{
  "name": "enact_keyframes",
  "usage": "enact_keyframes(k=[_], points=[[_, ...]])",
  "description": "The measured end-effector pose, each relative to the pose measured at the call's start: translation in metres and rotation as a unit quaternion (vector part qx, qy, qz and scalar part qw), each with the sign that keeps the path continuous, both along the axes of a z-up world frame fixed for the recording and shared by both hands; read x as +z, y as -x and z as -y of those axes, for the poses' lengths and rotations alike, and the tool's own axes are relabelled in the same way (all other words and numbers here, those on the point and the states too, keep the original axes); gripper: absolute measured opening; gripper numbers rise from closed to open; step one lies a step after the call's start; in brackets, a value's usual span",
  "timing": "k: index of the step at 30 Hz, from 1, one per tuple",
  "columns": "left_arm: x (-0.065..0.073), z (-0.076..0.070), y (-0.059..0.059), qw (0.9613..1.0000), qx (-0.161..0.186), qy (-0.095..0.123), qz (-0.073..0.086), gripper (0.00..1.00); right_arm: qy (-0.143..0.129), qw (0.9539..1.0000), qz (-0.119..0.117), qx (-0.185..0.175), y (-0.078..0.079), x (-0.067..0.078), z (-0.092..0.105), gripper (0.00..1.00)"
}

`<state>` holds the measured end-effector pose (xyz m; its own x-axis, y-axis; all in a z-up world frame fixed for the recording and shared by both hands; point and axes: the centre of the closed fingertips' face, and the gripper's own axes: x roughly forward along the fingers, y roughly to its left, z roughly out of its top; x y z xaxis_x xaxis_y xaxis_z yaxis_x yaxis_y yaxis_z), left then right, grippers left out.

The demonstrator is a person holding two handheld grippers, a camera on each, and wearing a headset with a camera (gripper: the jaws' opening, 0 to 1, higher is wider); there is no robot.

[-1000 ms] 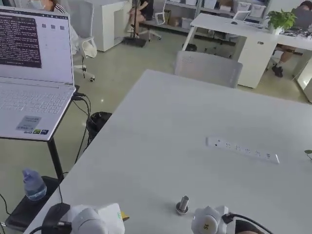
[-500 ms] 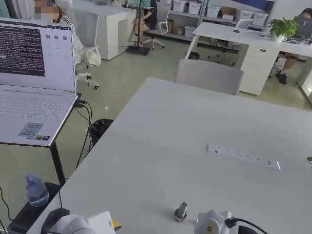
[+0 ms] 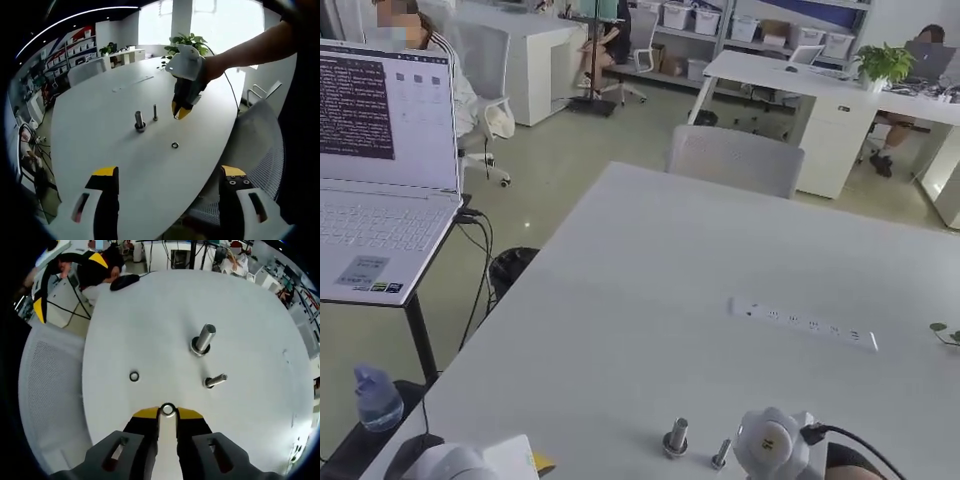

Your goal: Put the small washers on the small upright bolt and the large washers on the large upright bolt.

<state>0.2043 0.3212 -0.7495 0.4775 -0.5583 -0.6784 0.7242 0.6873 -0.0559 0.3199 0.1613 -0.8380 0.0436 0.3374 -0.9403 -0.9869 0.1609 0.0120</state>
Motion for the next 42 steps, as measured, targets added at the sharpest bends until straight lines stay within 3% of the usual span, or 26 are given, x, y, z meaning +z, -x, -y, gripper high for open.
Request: enact_keyframes(k=[8, 11, 18, 32, 42], points=[[0.004, 0.0, -0.005, 1.0, -0.001, 0.002, 0.003, 0.82, 0.005, 0.9999, 0.014, -0.004, -0.021, 0.012, 0.011, 0.13], [0.002, -0.001, -0.004, 1.0, -0.007, -0.007, 0.001, 0.82, 0.005, 0.9998, 0.016, -0.007, -0.026, 0.017, 0.012, 0.13], [0.003, -0.002, -0.006, 1.0, -0.005, -0.005, 0.004, 0.82, 0.01, 0.9997, 0.022, -0.008, -0.035, 0.021, 0.012, 0.13], [-0.004, -0.002, -0.006, 0.9998, -0.016, -0.007, -0.005, 0.8, 0.001, 0.9995, 0.031, -0.008, -0.062, 0.029, -0.01, 0.13], [-0.006, -0.006, -0.012, 0.9999, -0.013, -0.005, -0.007, 0.8, 0.003, 0.9995, 0.03, 0.002, -0.069, 0.027, -0.023, 0.13]])
